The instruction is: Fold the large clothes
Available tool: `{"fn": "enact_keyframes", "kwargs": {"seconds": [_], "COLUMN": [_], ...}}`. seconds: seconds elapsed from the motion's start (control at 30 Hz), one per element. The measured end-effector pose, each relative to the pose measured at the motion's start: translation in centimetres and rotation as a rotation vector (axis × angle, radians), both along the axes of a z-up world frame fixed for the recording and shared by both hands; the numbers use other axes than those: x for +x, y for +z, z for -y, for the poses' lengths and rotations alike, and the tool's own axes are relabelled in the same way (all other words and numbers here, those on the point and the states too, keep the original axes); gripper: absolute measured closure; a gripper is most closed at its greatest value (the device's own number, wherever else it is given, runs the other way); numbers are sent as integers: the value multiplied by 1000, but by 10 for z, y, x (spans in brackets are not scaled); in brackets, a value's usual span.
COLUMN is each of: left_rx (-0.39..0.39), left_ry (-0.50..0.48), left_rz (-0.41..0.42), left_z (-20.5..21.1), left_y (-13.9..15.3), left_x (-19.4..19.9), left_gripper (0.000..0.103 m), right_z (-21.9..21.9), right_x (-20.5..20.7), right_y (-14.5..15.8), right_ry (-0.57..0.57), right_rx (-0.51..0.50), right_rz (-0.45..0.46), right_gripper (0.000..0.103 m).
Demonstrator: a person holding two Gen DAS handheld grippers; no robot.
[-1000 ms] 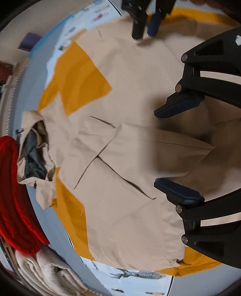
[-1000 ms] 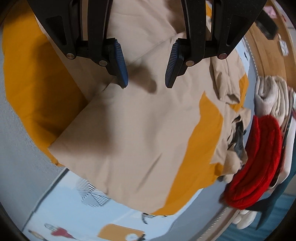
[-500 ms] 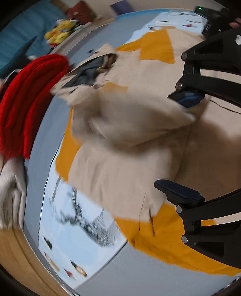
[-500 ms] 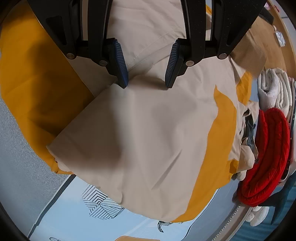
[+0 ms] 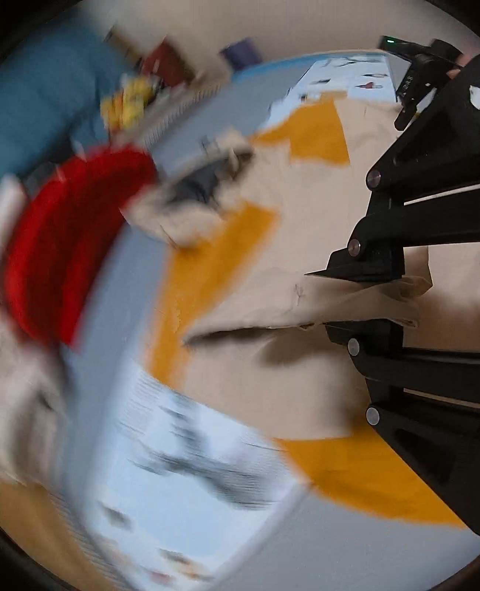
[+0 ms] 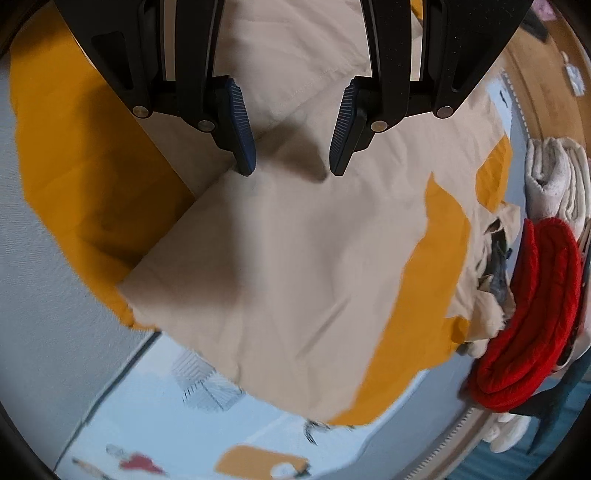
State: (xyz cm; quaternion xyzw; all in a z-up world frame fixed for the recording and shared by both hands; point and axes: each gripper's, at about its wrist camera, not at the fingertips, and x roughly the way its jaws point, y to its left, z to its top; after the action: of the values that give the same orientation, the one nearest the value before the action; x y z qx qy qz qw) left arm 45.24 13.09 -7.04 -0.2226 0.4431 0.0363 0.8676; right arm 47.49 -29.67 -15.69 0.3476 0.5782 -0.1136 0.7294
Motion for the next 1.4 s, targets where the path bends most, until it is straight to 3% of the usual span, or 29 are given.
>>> {"fn": "enact_keyframes", "kwargs": {"seconds": [0.07, 0.1, 0.13, 0.17, 0.27, 0.33, 0.43, 0.5, 0.63, 0.7, 0.77, 0.87, 0.97, 1.03, 1.27, 1.4], "left_rx": [46, 49, 48, 59, 101, 95, 70, 23, -126, -137, -118, -51, 49, 90, 135, 141], "left_ry": [-21, -11, 6, 48, 190, 234, 230, 201, 148, 152, 177, 157, 113, 96, 66, 58], "left_rz": [82, 77, 47, -9, -124, -135, -119, -132, -264, -355, -397, -362, -313, -303, -285, -269], "left_z": [0, -4, -9, -16, -37, -46, -48, -46, -38, -36, -36, -29, -15, -8, -1, 5], "left_y": [18, 18, 13, 4, -15, -17, -15, -22, -61, -82, -91, -75, -59, -55, -50, -43], "left_x": [0, 1, 3, 4, 1, -1, -1, 0, 7, 8, 4, 5, 7, 7, 10, 7], "left_gripper": [89, 81, 65, 60, 62, 62, 62, 62, 62, 64, 71, 73, 72, 72, 72, 72], "right_z": [-5, -8, -11, -13, -10, 0, 12, 13, 2, -6, -6, 4, 12, 10, -15, -36], "right_x": [0, 0, 1, 2, 7, 6, 1, 0, 6, 14, 26, 26, 25, 28, 32, 29], "right_y": [12, 18, 23, 25, 20, 12, 9, 19, 38, 36, 17, -5, -1, 10, 71, 98], "right_ry": [17, 26, 38, 50, 50, 15, -36, -38, 20, 80, 150, 130, 112, 134, 271, 342], "right_rx": [-22, -32, -40, -46, -62, -94, -136, -179, -204, -169, -95, -81, -95, -134, -359, -439], "right_rz": [51, 81, 107, 124, 104, 47, 19, 53, 160, 177, 115, 12, 10, 43, 248, 344], "right_gripper": [60, 60, 60, 60, 60, 60, 60, 60, 60, 59, 59, 59, 59, 59, 59, 59]}}
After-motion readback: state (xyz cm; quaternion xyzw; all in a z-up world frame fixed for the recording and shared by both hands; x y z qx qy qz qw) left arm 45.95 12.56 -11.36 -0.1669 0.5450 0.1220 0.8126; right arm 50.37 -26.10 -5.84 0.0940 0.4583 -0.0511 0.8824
